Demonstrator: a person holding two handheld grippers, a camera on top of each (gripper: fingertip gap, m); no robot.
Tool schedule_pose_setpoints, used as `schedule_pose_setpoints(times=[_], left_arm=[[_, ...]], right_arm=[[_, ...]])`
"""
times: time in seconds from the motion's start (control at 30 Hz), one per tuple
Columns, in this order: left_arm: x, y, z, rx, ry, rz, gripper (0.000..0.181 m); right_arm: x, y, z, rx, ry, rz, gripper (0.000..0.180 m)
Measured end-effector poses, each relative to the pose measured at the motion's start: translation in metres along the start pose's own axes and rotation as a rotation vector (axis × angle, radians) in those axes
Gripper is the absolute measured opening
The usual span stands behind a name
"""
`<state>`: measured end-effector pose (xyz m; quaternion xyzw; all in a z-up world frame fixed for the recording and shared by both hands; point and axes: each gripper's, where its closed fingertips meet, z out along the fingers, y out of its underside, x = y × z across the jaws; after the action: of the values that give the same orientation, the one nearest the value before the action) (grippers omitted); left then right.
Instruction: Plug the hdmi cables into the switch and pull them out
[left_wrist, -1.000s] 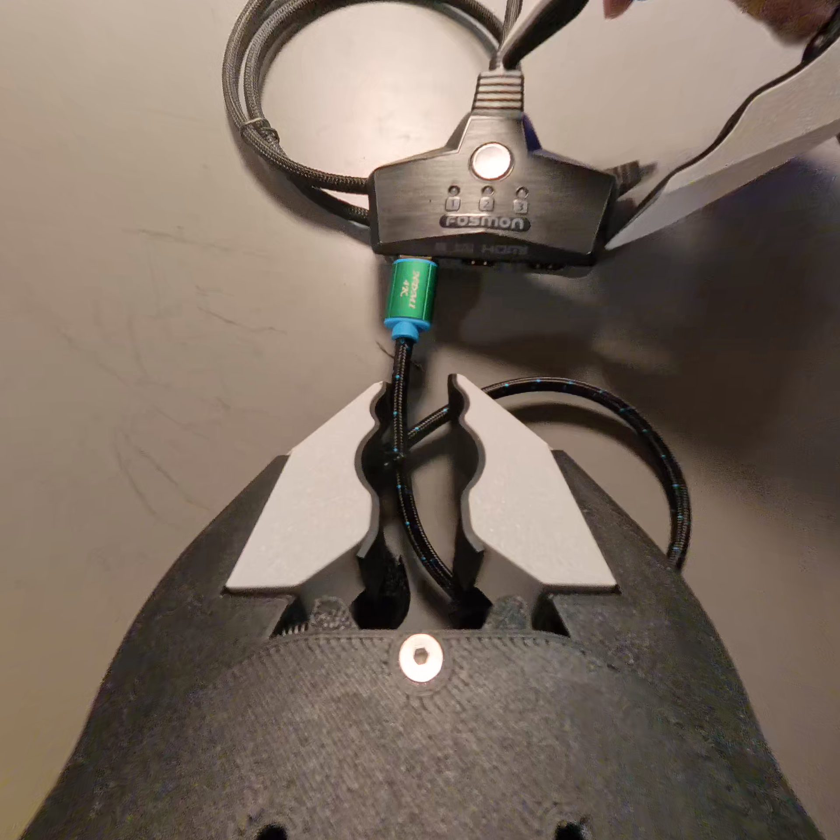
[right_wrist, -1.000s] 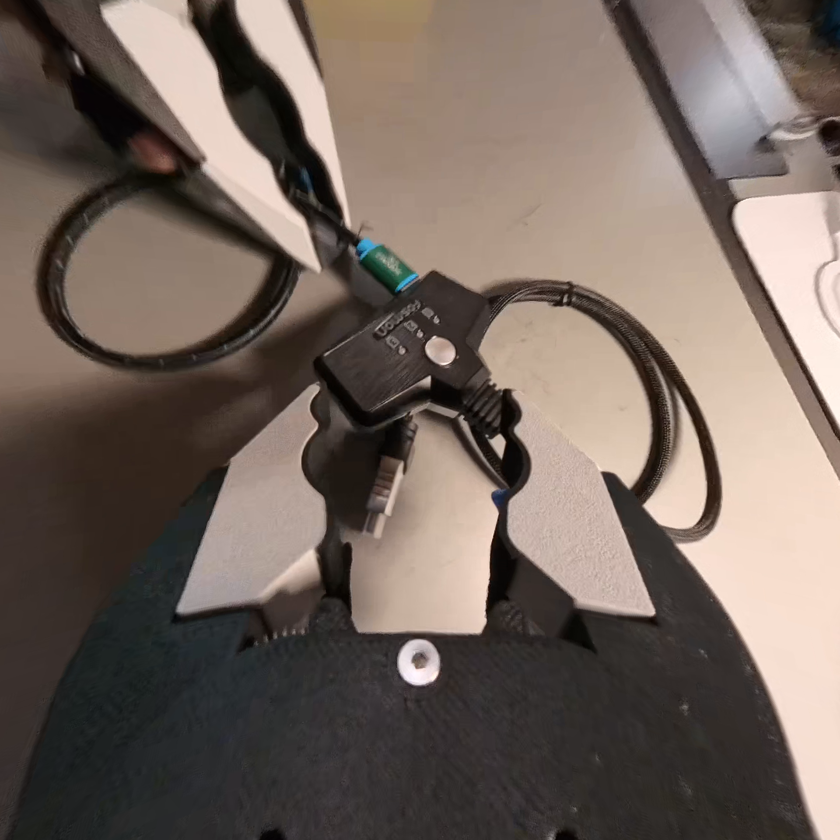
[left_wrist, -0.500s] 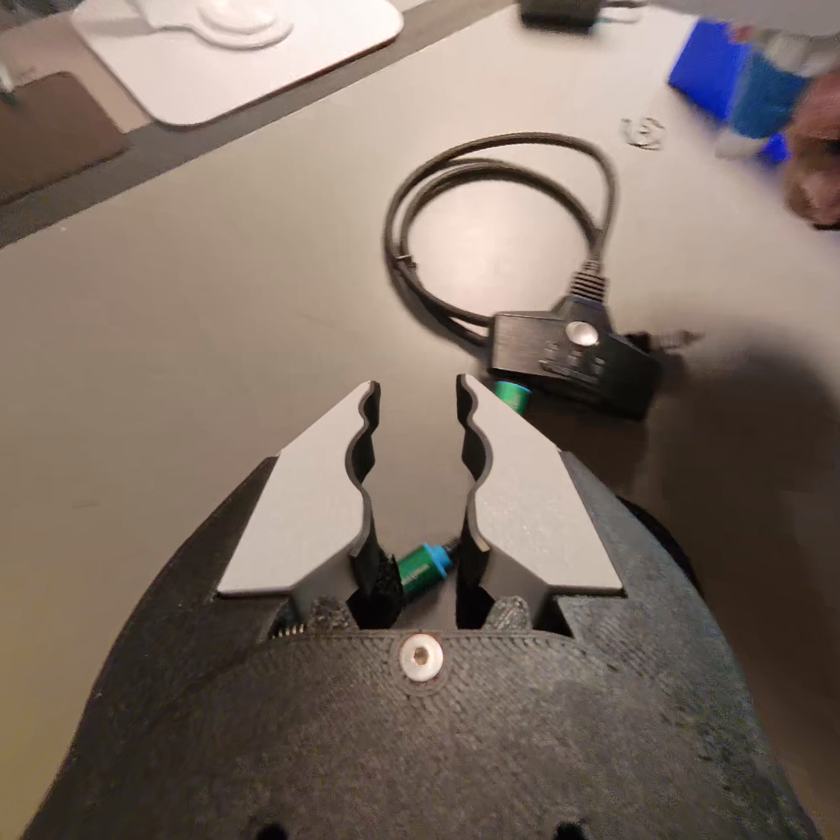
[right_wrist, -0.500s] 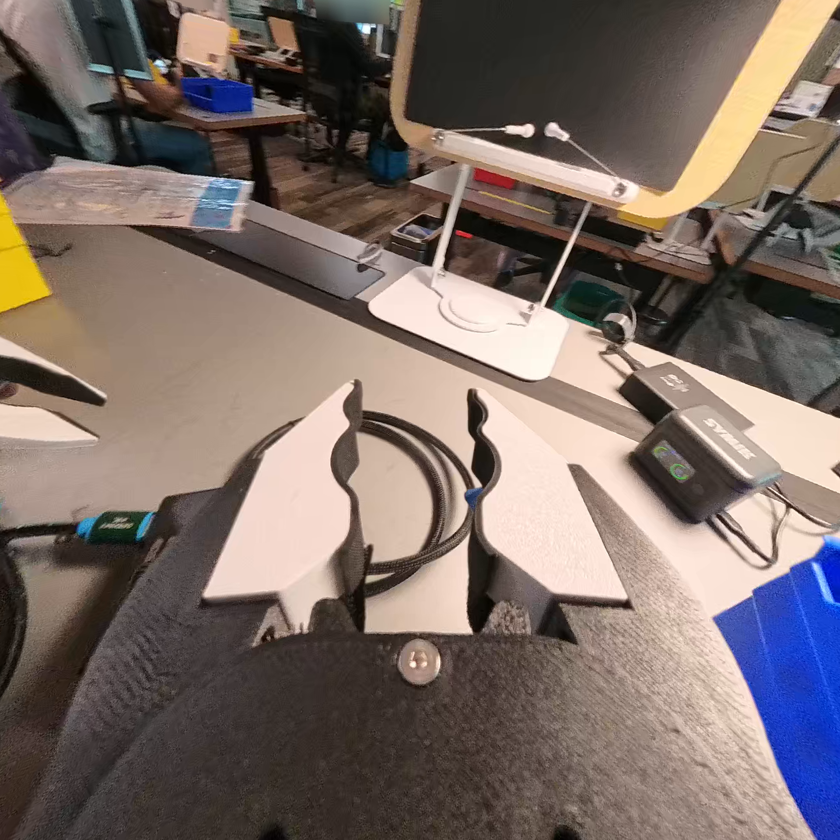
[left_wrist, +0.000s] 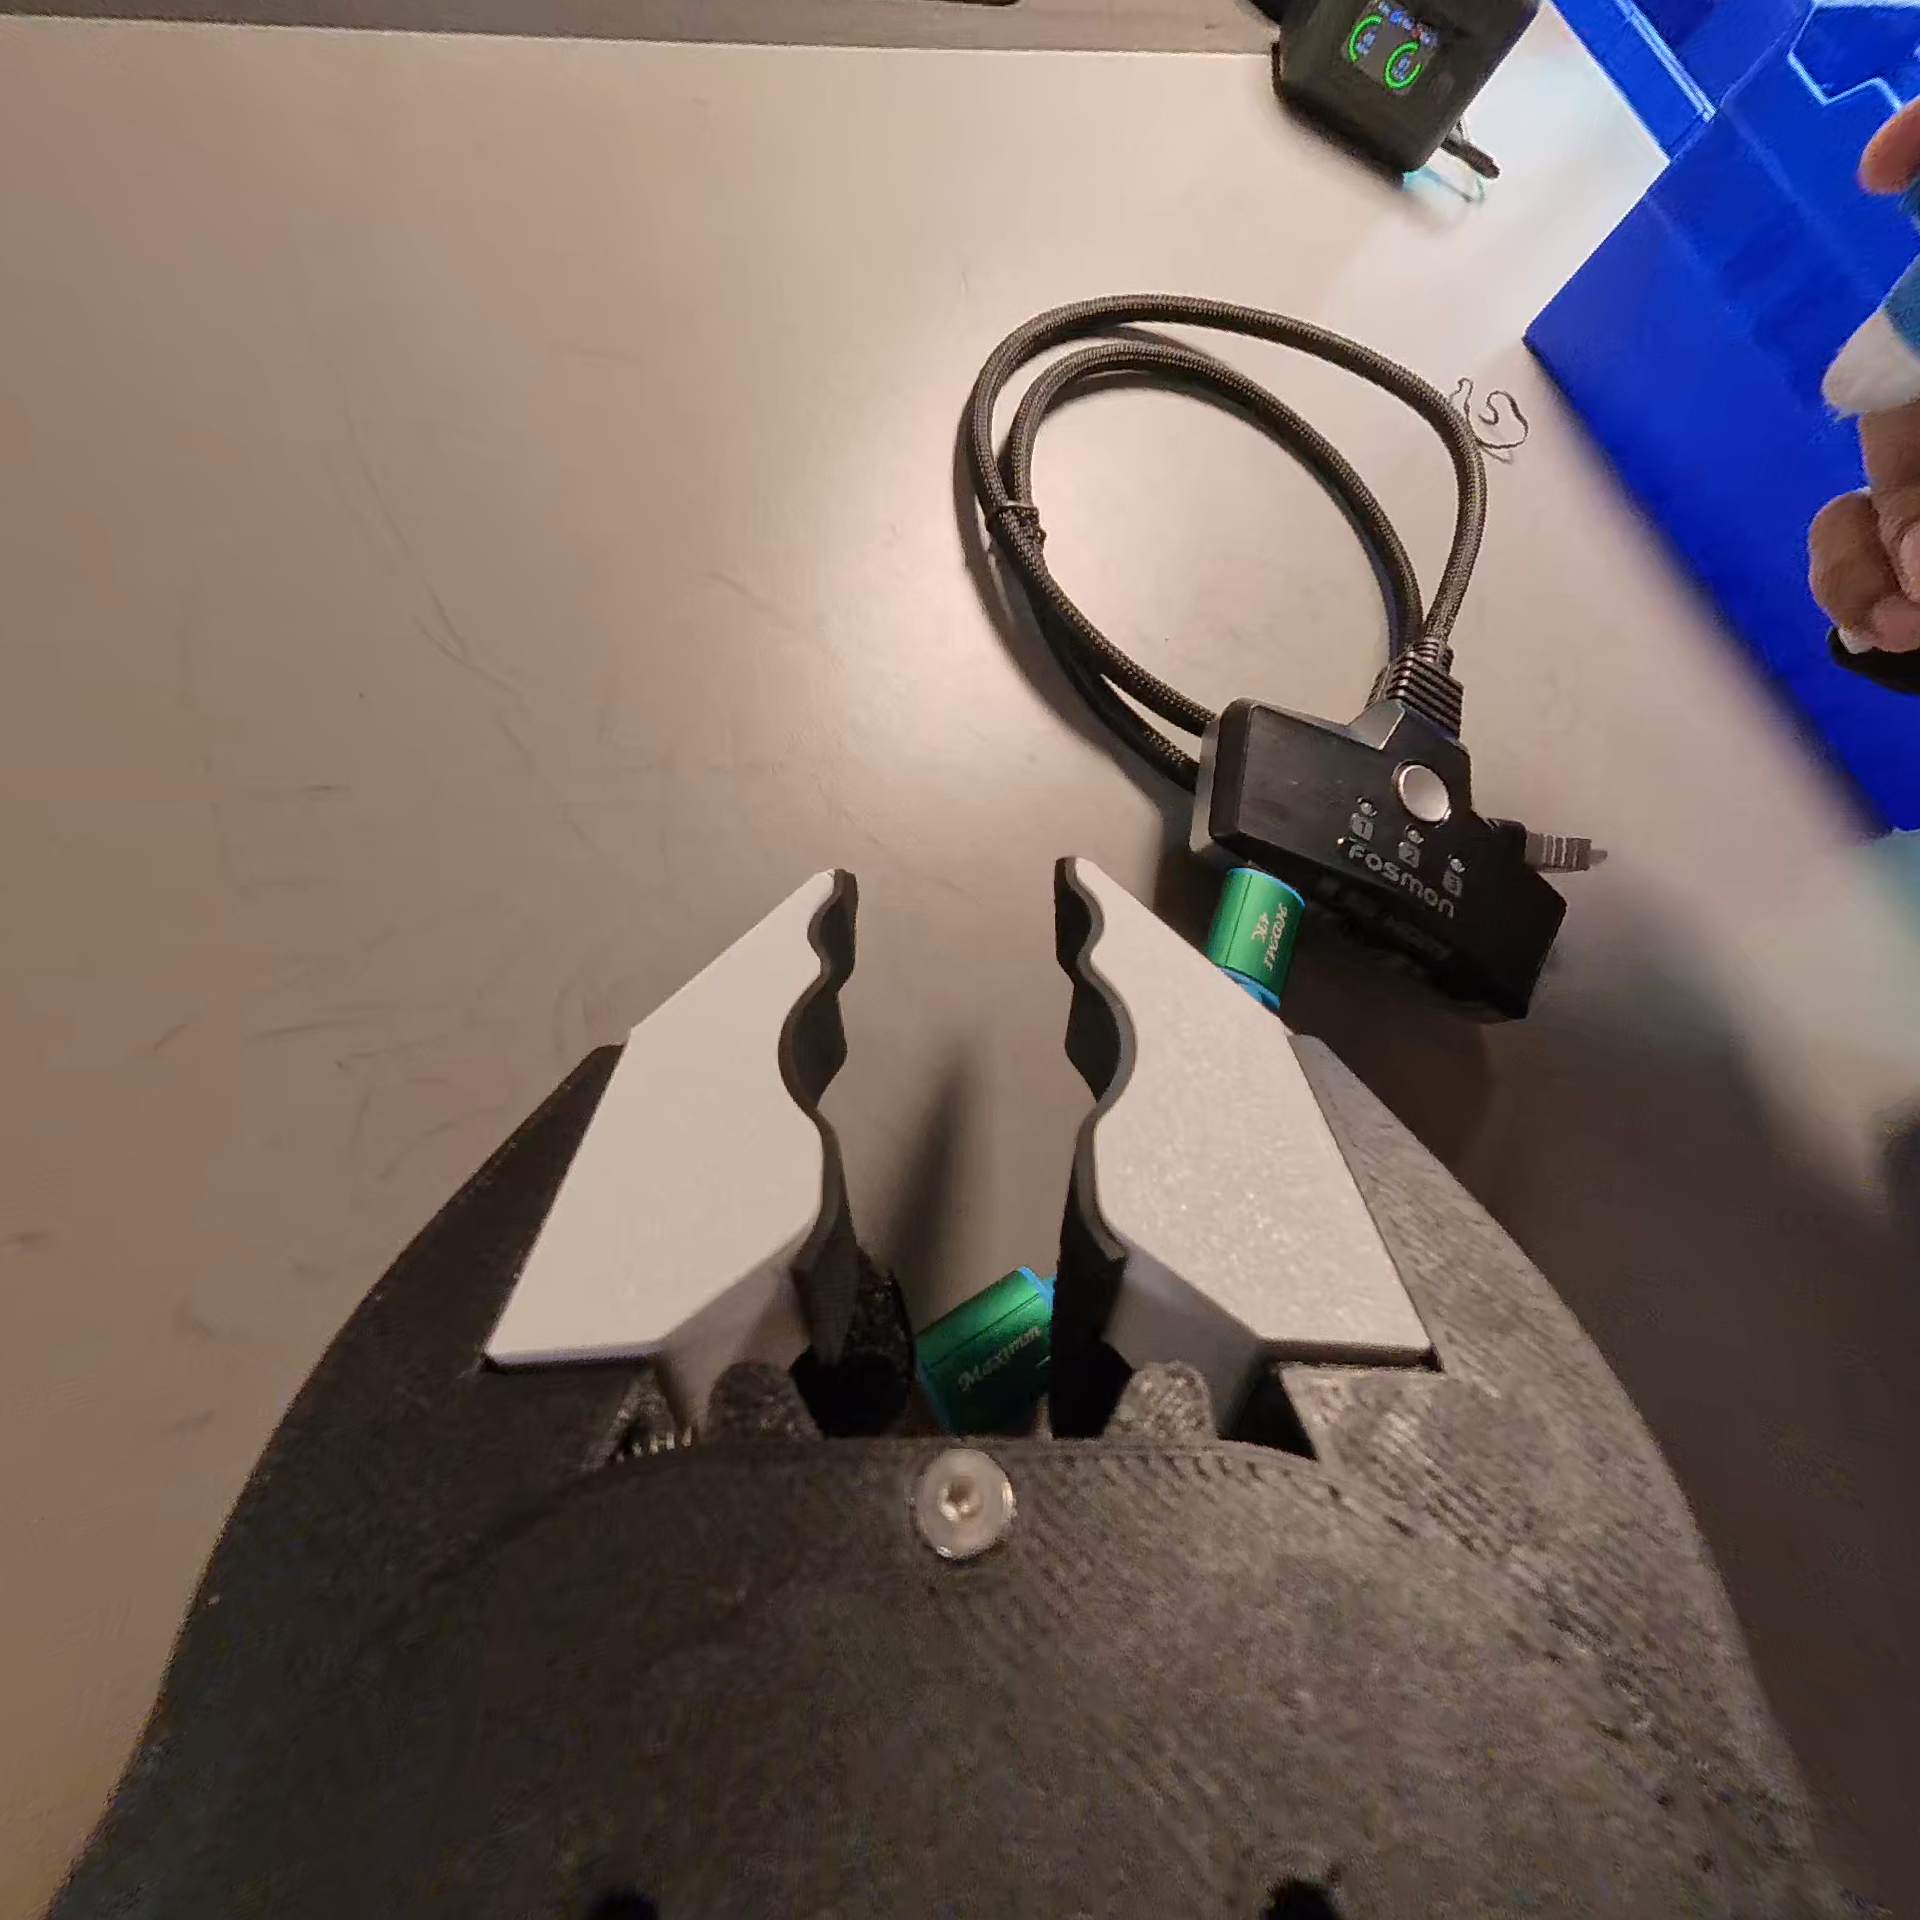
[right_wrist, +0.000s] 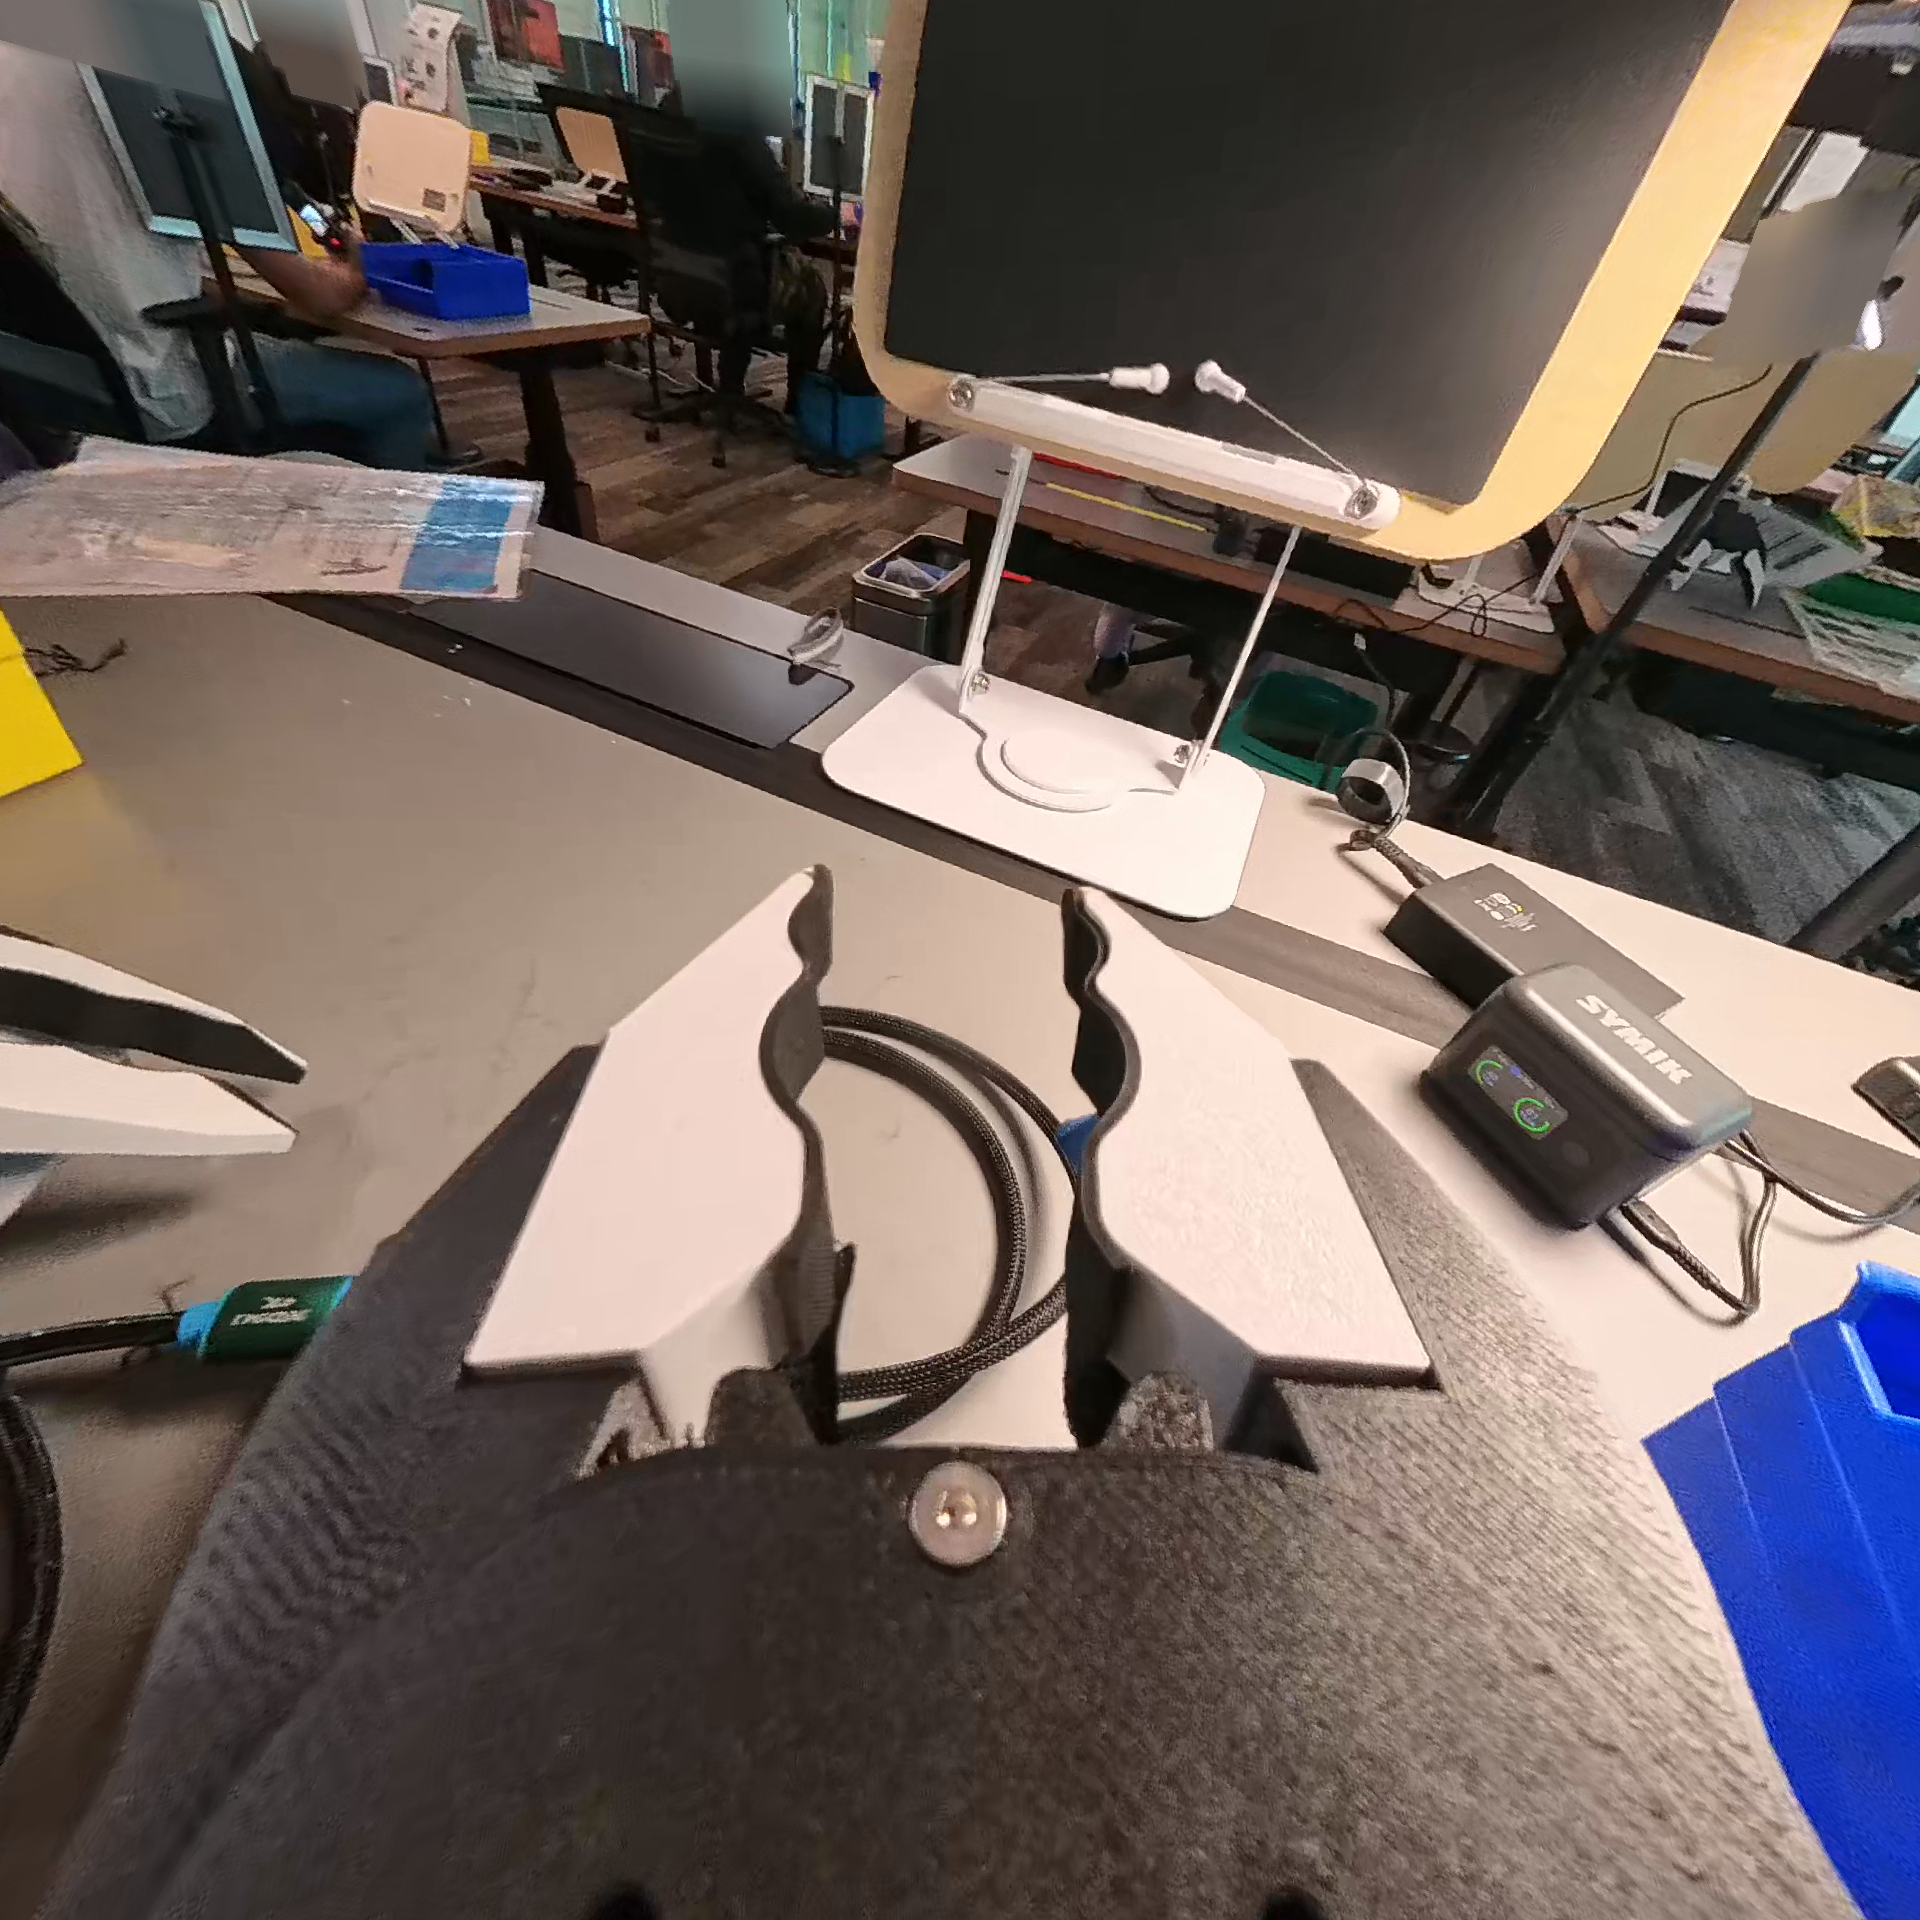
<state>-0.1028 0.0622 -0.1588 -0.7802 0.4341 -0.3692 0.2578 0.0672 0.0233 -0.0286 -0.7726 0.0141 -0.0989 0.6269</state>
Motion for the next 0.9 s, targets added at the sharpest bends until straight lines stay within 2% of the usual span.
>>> schedule_pose_setpoints(times=[0.23, 0.8, 0.83, 0.9], left_arm=[[0.002, 0.002, 0.001, -0.006, -0.003, 0.012, 0.039], [0.002, 0.002, 0.001, -0.009, 0.000, 0.018, 0.039], [0.003, 0.003, 0.001, -0.010, 0.003, 0.019, 0.039], [0.005, 0.003, 0.001, -0.015, 0.014, 0.020, 0.039]], right_arm=[[-0.004, -0.001, 0.001, -0.013, -0.007, 0.016, 0.050], [-0.011, -0.001, 0.003, -0.016, -0.008, 0.012, 0.046], [-0.011, -0.001, 0.002, -0.016, -0.008, 0.016, 0.045], [-0.009, -0.002, 0.001, -0.007, 0.001, 0.028, 0.029]])
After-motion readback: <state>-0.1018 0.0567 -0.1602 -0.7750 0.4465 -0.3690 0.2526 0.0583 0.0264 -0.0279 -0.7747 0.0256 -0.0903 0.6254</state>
